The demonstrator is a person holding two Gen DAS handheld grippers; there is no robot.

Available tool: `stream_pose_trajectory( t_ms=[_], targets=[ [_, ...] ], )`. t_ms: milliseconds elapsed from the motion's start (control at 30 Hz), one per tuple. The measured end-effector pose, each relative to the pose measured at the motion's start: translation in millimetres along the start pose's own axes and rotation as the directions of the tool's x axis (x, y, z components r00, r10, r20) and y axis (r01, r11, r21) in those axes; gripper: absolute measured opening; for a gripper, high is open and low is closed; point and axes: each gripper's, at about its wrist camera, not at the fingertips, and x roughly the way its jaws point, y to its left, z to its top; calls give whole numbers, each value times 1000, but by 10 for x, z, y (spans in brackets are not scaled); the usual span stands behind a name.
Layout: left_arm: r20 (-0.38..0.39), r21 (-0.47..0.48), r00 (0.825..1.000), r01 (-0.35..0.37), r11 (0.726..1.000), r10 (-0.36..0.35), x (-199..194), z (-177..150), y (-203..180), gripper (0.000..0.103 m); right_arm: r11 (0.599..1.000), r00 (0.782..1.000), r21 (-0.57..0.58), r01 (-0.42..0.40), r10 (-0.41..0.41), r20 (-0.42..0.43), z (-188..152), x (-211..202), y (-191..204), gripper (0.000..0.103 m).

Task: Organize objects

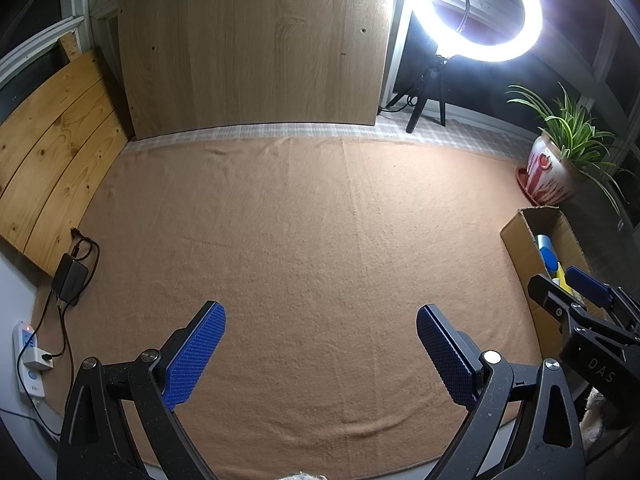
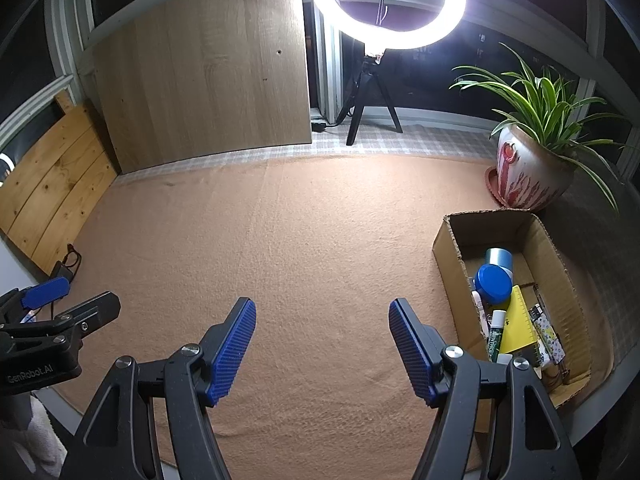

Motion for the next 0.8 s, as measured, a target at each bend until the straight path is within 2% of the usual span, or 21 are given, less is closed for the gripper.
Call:
stream_pose_trajectory(
  t_ms=[800],
  targets=[
    [-23,4,1000,-4,1000,4,109,2,63,98,1000,1000,9,0,0,-24,-18,92,28,65]
  ],
)
